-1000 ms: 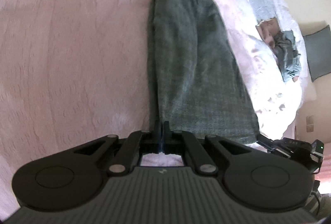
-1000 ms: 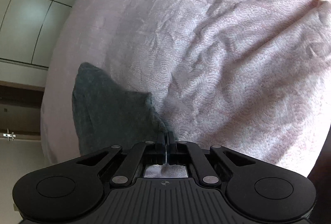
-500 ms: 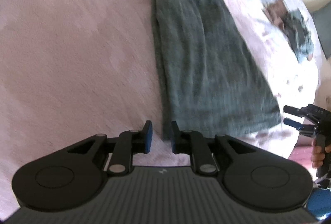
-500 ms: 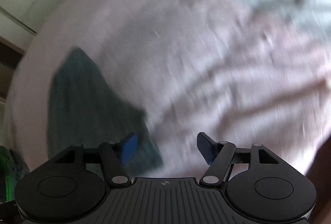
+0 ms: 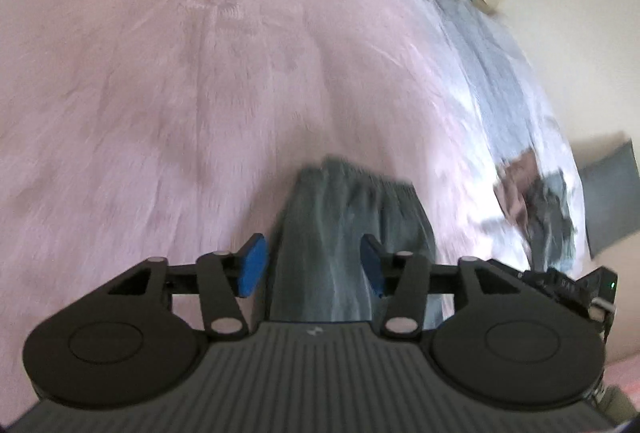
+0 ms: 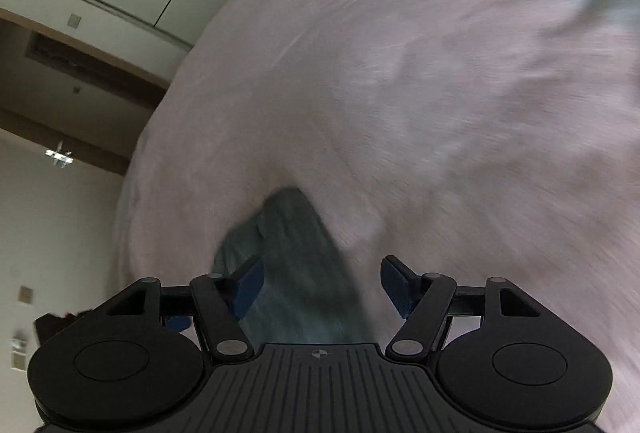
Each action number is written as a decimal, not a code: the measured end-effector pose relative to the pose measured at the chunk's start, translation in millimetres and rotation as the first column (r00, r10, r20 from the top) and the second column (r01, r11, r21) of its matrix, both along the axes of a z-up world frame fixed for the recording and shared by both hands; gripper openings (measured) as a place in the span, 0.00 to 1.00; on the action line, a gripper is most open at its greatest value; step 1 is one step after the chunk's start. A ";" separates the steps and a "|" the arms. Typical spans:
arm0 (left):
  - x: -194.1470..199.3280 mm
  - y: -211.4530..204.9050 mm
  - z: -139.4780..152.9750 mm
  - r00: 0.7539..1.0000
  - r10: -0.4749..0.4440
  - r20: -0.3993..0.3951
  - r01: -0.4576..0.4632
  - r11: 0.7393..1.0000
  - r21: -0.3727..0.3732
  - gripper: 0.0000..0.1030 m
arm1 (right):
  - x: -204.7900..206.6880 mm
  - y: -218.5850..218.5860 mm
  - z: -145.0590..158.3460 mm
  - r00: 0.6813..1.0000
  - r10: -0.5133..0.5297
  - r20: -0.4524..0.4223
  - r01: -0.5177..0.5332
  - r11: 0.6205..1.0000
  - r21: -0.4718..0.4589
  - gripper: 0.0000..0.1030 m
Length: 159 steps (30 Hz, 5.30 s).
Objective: Fold clothes
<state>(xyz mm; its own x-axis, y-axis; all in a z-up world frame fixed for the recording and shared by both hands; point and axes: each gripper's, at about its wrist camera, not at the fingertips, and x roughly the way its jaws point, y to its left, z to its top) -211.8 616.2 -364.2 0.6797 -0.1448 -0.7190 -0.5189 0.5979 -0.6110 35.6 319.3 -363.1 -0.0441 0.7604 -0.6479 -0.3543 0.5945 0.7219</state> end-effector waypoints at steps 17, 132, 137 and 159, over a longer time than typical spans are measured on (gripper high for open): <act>31.3 33.3 -54.1 0.964 -0.110 0.240 0.138 0.985 -0.106 0.06 | 27.6 69.1 -27.4 0.967 0.200 0.156 -0.220 0.968 0.120 0.10; -228.7 -383.7 220.7 0.914 0.137 -0.381 0.047 0.898 0.437 0.45 | -279.1 -259.0 198.1 0.834 0.394 0.386 -0.182 0.857 -0.482 0.99; -230.6 -396.0 249.9 0.916 0.186 -0.354 0.008 0.877 0.481 0.50 | -280.9 -248.9 225.0 0.801 0.415 0.432 -0.218 0.873 -0.436 0.99; -208.1 -533.8 280.2 0.863 0.408 -0.298 -0.193 0.810 0.553 0.60 | -250.0 -351.8 260.2 0.689 0.544 0.478 -0.357 0.830 -0.429 0.99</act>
